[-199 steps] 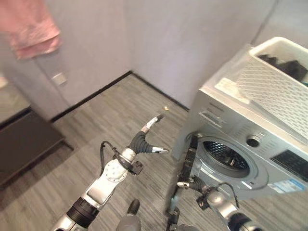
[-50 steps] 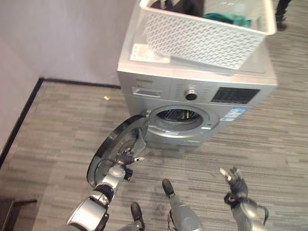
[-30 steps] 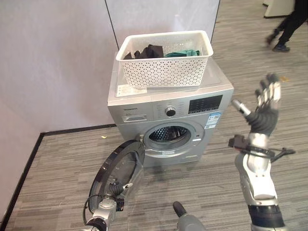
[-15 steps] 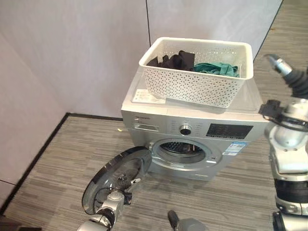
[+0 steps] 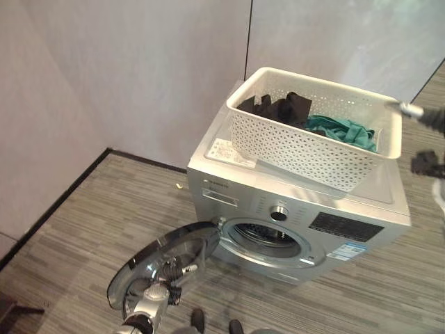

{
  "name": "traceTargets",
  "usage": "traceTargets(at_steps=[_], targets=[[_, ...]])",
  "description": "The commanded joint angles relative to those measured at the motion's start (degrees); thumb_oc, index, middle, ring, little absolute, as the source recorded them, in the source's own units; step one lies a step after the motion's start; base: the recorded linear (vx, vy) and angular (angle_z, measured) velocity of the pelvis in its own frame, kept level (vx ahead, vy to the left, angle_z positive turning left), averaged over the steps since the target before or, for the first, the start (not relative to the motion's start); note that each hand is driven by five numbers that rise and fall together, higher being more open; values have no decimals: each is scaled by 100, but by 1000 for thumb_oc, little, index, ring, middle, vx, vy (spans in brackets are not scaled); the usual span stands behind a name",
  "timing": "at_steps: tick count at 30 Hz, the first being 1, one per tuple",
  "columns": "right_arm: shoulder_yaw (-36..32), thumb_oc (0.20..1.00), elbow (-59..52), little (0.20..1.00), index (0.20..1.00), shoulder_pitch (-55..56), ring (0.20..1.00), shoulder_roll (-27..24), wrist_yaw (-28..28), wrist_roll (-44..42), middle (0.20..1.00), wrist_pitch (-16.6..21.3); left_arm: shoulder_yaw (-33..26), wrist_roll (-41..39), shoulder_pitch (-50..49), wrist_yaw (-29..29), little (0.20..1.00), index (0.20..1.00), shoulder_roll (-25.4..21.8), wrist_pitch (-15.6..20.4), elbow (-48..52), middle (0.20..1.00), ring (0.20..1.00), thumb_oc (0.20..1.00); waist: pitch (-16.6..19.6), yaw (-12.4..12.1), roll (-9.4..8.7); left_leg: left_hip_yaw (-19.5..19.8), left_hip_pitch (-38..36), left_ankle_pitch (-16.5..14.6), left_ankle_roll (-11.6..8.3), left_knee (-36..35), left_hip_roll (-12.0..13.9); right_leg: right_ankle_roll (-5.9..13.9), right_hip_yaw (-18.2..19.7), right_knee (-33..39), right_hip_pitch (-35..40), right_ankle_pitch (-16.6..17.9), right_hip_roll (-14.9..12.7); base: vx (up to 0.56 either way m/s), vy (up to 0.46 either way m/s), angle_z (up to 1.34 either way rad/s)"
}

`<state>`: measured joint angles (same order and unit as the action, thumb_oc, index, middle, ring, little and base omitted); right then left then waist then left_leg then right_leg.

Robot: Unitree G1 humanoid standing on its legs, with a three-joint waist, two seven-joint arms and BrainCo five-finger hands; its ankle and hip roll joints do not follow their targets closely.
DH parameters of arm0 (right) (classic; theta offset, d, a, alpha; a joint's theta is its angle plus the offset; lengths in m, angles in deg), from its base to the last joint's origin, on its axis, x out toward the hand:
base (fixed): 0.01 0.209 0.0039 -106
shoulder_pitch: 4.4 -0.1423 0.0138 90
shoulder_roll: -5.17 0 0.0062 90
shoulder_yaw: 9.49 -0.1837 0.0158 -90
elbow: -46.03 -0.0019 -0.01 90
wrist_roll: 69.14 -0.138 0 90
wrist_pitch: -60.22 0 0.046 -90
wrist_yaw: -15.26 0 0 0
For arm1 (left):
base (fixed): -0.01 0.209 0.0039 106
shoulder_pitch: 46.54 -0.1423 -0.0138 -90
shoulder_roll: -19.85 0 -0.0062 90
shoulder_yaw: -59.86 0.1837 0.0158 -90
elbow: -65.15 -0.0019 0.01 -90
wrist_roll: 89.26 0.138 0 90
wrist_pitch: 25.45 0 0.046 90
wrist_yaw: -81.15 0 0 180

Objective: Grab the laundry basket,head to the washer,open it,put in the laundry and shut it.

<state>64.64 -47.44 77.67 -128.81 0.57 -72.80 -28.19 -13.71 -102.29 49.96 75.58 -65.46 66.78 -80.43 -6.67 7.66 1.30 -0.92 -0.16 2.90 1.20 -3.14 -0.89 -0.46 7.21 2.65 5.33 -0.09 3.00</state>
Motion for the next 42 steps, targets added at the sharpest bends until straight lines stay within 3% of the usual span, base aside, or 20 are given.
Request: traceTargets(at_steps=[1,2,3,5,7,8,9,13,15,17,23,28,32,42], targets=[[-507,1000,544,1000,1000,9,1000,-894,435,-215,1000,-156,145,-134,356,174,1000,1000,-324,67,35,1000,1000,1000,325,-115,-234,172,-47,-866,32,584,-103,757,500,-1128,-808,19,-596,-38,20,-16],[-482,1000,583,1000,1000,-22,1000,-922,438,-232,1000,-137,145,-138,363,174,1000,1000,-314,68,31,1000,1000,1000,325,-124,-224,164,-45,-861,33,577,-103,759,510,-1142,-823,17,-593,-76,-20,1],[-124,1000,1039,1000,1000,-345,1000,-1361,804,-251,1000,-196,160,-153,370,254,1000,1000,-412,93,26,1000,1000,1000,286,-207,-192,196,-80,-874,36,502,-60,835,711,-1017,-1001,213,-714,-51,-71,10],[682,1000,1560,1000,1000,-1103,1000,-1659,997,-252,1000,-226,195,-240,396,281,1000,1000,-474,119,-19,1000,1000,1000,213,-276,-180,182,-128,-871,26,455,6,877,618,-887,-1338,518,-816,-36,-72,-14],[1026,1000,1786,1000,1000,-1424,1000,-1816,1110,-296,1000,-277,152,-325,409,306,1000,1000,-507,128,-32,1000,1000,1000,211,-213,-219,238,-145,-883,-6,456,-11,891,646,-744,-1255,421,-842,10,-32,-40],[1320,1000,2047,1000,1000,-1707,1000,-1813,1133,-341,1000,-274,166,-363,418,312,1000,1000,-496,155,-82,1000,1000,1000,198,-225,-275,255,-219,-901,-13,443,-35,885,668,-660,-1144,346,-888,100,-113,-5],[2072,1000,2414,1000,1000,-2491,1000,-1880,1230,-286,1000,-207,200,-471,392,303,1000,1000,-508,196,-202,1000,1000,1000,296,-422,-413,161,-338,-919,-71,353,37,888,477,-472,-976,363,-976,127,-144,25],[4036,1000,3306,1000,1000,-4313,1000,-1855,1412,-281,1000,-125,242,-683,281,373,1000,1000,-394,231,-367,1000,1000,1000,445,-487,-490,293,-406,-715,-249,123,227,813,141,-192,-698,330,-948,71,-145,27],[4441,1000,3498,1000,1000,-4698,1000,-1838,1461,-326,1000,-89,268,-728,278,407,1000,1000,-357,238,-402,1000,1000,1000,465,-475,-487,364,-395,-678,-268,84,251,796,75,-149,-656,317,-942,19,-71,59],[5256,1000,3864,1000,1000,-5390,1000,-1489,1634,-334,1000,6,420,-737,274,503,1000,1000,-244,217,-603,1000,1000,1000,515,-530,-511,481,-422,-585,-307,-50,316,742,-42,-85,-548,252,-895,50,-83,45],[6088,1000,3935,1000,1000,-5875,1000,-980,1911,-171,1000,168,438,-753,425,643,1000,1000,17,172,-1053,1000,1000,1000,526,-544,-533,544,-452,-509,-369,-166,418,673,-171,-127,-506,130,-805,48,-39,14],[6186,1000,3440,1000,1000,-5698,1000,-1250,2093,-266,1000,302,354,-762,399,703,1000,1000,112,172,-1146,1000,1000,1000,536,-500,-581,542,-449,-503,-414,-186,467,663,-271,-101,-476,111,-794,28,0,5],[6046,1000,2684,1000,1000,-5338,1000,-1787,2326,-425,1000,494,165,-769,210,798,1000,1000,120,200,-1206,1000,1000,1000,572,-451,-666,459,-514,-560,-432,-186,531,678,-256,-85,-452,107,-762,29,0,1],[6232,1000,2532,1000,1000,-5192,1000,-1896,2688,-351,1000,526,79,-783,-31,943,1000,1000,107,196,-1149,1000,1000,1000,597,-494,-709,347,-628,-654,-428,-186,589,690,-172,-105,-446,63,-734,29,10,-9]])
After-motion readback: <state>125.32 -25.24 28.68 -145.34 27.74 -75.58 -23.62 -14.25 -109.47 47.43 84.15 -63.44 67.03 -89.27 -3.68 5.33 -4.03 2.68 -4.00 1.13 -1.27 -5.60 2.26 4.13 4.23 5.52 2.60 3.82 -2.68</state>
